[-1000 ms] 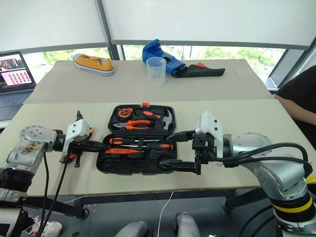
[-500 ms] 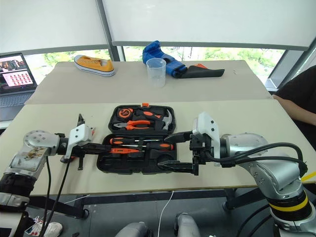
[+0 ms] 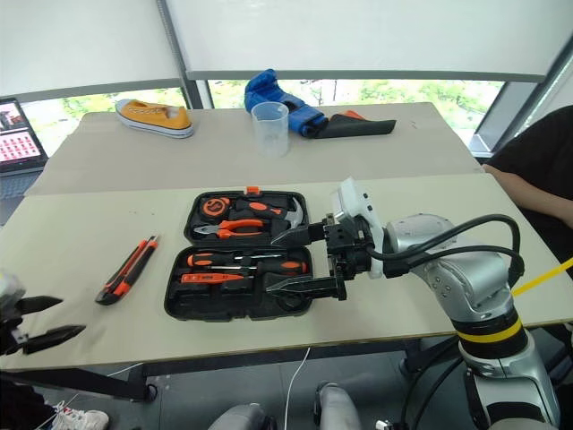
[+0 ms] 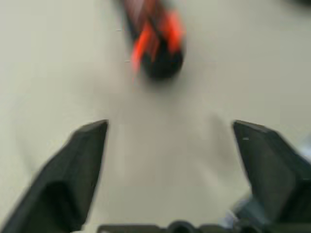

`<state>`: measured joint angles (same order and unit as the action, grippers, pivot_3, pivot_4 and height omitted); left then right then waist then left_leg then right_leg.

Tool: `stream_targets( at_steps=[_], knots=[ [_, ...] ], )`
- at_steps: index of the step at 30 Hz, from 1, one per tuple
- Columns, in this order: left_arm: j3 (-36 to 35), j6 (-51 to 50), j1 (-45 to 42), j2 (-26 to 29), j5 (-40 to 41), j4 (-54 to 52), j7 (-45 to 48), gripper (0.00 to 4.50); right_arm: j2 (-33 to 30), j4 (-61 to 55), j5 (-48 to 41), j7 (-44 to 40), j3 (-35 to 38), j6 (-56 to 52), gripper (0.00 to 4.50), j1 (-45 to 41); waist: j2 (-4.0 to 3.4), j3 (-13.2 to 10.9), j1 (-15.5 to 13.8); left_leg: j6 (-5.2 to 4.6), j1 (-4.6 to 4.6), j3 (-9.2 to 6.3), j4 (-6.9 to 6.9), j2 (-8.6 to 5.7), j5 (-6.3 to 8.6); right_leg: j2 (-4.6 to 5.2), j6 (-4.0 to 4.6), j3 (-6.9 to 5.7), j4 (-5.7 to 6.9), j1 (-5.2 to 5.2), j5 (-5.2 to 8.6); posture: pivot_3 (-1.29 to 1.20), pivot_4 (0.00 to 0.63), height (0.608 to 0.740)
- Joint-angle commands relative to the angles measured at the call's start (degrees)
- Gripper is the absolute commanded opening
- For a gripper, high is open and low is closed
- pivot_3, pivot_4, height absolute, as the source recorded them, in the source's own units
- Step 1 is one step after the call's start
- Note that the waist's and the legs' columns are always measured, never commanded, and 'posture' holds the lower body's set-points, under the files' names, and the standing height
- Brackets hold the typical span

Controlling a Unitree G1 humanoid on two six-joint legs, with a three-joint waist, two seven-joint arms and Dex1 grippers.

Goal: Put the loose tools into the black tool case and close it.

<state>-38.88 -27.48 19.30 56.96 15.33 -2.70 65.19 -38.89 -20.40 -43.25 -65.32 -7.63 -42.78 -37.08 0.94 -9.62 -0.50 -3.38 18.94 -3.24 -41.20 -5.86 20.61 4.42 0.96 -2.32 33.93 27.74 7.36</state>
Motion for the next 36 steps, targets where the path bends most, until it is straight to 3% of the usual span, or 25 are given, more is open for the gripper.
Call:
stream_targets(
  at_steps=[1, 6, 10, 17, 24, 26, 30, 33, 36],
  knots=[
    [-0.7, -7.5, -3.2, 0.5, 1.8, -3.0, -5.0, 4.45, 0.0, -0.1, 2.0, -1.9, -0.5, 2.9, 4.5, -0.8, 0.03, 0.0, -0.6, 0.0, 0.01, -0.01, -0.03, -0.01, 0.0, 0.0, 0.0, -0.01, 0.0, -0.05, 0.0, 0.0, 0.15, 0.731],
    [5.6, -16.8, -12.0, 2.1, 4.9, -4.9, -8.3, 4.45, 0.0, -0.7, 2.4, -2.2, -0.4, 2.9, 4.5, -0.4, 0.07, 0.0, -0.6, -0.01, -0.08, -0.01, -0.12, -0.08, 0.01, 0.01, -0.07, 0.03, 0.05, -0.21, -0.04, 0.0, 0.15, 0.731],
    [15.8, -25.3, -22.9, 3.3, 5.2, -2.3, -10.9, 4.45, -0.2, -1.9, 2.3, -1.4, 0.3, 2.4, 4.5, 0.3, 0.09, 0.0, -0.1, 0.02, -0.19, -0.02, -0.09, -0.04, 0.0, 0.0, -0.02, 0.03, 0.09, -0.23, -0.05, 0.0, 0.15, 0.731],
    [32.6, -20.3, -34.4, 2.7, -3.6, 9.6, -14.8, 4.45, 0.3, -5.6, 1.9, 2.0, 0.9, 1.7, 4.5, 2.0, 0.09, 0.1, 1.4, 0.04, -0.27, 0.0, 0.11, -0.04, -0.01, 0.0, 0.06, 0.03, 0.12, -0.17, -0.1, 0.0, 0.15, 0.731],
    [35.6, -14.8, -36.7, 2.0, -4.0, 15.8, -11.6, 2.44, -1.7, -8.6, 2.8, 5.2, 2.5, 2.0, 4.5, 5.4, 0.0, 0.1, 1.2, 0.11, -0.76, 0.06, 0.24, -0.06, -0.03, 0.08, 0.1, 0.09, 0.04, -0.5, -0.06, 0.0, 0.15, 0.731],
    [32.4, -10.5, -36.6, 1.3, -0.4, 13.8, -7.9, 1.8, -2.2, -9.6, 1.6, 5.8, 3.3, 1.1, 4.5, 6.5, 0.0, 0.1, 1.3, 0.12, -0.83, 0.08, 0.25, -0.02, -0.03, 0.09, 0.08, 0.17, 0.06, -0.54, -0.05, 0.0, 0.15, 0.731],
    [22.2, -7.3, -37.4, 0.4, 14.5, 2.4, 4.7, 1.72, -4.0, -12.0, -1.0, 6.7, 5.4, -1.2, 4.5, 9.5, 0.28, 0.0, 1.1, 0.18, -0.7, 0.1, 0.19, 0.18, -0.06, 0.03, 0.09, 0.09, 0.08, -0.44, -0.06, 0.0, 0.15, 0.731],
    [24.8, -4.5, -38.1, 1.4, 13.7, -2.6, 6.3, 1.72, -5.4, -13.4, 0.4, 7.6, 5.8, -0.4, 4.5, 11.8, 0.34, 0.0, 0.6, 0.28, -0.46, 0.04, -0.07, 0.33, 0.0, -0.02, 0.2, -0.02, 0.06, -0.37, -0.12, 0.0, 0.15, 0.731],
    [32.0, -2.0, -38.7, 3.2, 11.6, -7.7, 11.1, 1.72, -6.1, -15.0, -0.5, 8.3, 6.4, -0.7, 4.5, 13.7, 0.3, 0.0, 0.6, 0.27, -0.5, 0.14, 0.04, 0.26, 0.01, 0.01, 0.21, -0.01, 0.05, -0.41, -0.13, 0.0, 0.15, 0.731]
  ],
)
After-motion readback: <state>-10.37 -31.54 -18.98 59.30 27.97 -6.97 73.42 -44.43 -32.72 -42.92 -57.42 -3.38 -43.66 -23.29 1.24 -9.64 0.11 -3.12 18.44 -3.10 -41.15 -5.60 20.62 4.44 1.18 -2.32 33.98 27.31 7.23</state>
